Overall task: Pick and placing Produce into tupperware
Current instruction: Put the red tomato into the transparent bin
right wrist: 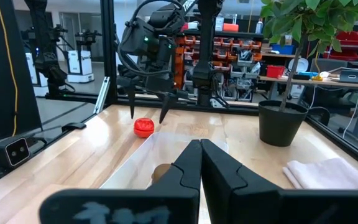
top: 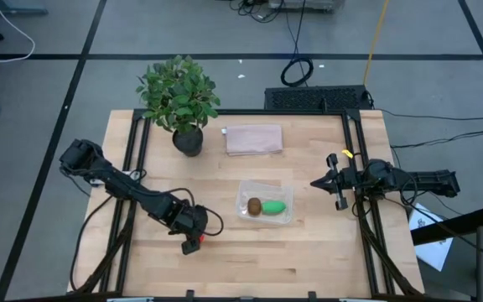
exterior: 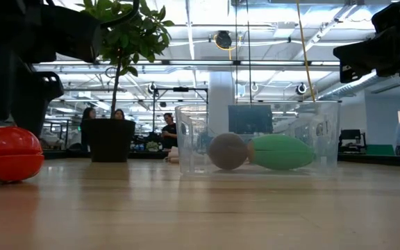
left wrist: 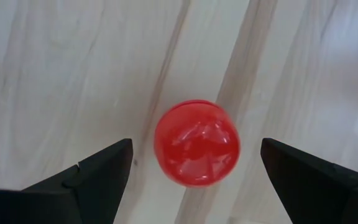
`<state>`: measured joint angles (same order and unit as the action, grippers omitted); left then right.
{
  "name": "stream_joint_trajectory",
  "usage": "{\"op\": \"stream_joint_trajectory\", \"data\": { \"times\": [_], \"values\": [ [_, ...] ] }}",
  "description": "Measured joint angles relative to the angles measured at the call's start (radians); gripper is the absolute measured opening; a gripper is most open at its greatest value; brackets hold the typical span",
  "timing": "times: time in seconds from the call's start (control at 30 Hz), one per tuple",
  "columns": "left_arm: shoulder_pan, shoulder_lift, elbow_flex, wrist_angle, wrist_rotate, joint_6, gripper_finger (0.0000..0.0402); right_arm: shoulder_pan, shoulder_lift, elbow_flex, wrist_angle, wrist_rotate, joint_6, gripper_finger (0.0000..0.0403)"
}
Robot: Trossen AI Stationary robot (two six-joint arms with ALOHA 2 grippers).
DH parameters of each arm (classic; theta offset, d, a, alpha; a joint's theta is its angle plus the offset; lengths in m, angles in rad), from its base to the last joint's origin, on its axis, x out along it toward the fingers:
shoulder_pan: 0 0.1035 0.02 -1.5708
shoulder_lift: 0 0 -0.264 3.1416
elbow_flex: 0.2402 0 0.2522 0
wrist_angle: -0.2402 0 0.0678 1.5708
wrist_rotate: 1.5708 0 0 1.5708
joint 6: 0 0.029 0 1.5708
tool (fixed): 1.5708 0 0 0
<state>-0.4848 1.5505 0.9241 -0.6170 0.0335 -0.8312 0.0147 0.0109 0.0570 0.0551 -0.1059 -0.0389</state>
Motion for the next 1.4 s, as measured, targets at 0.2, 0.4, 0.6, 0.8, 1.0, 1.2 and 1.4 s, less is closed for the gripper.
{"op": "stream_joint_trajectory", "data": {
  "times": [0.2,0.4,0.6,0.8,1.0,1.2,1.4],
  "values": [
    [-0.002,0.037,0.0,0.008,-0.005,-0.008,0.0361,0.0,0.0,0.0,0.0,0.0,0.0,0.0],
    [-0.002,0.11,0.0,0.038,0.027,0.023,0.0361,0.0,0.0,0.0,0.0,0.0,0.001,0.0],
    [0.0,0.138,0.001,0.044,0.032,0.036,0.0361,0.0,0.0,0.0,0.001,0.0,0.001,0.0],
    [0.0,0.139,0.001,0.043,0.007,0.044,0.036,0.0,0.0,0.0,0.0,0.0,0.001,0.0],
    [0.0,0.14,0.001,0.044,-0.029,0.054,0.036,0.0,0.0,0.0,0.001,0.0,0.001,0.0],
    [0.001,0.145,0.001,0.044,-0.053,0.052,0.036,0.0,0.0,0.0,0.001,0.0,0.001,0.0],
    [0.0,0.153,0.002,0.041,-0.059,0.064,0.0352,0.0,0.0,0.0,0.001,0.0,0.001,0.0]
  ]
}}
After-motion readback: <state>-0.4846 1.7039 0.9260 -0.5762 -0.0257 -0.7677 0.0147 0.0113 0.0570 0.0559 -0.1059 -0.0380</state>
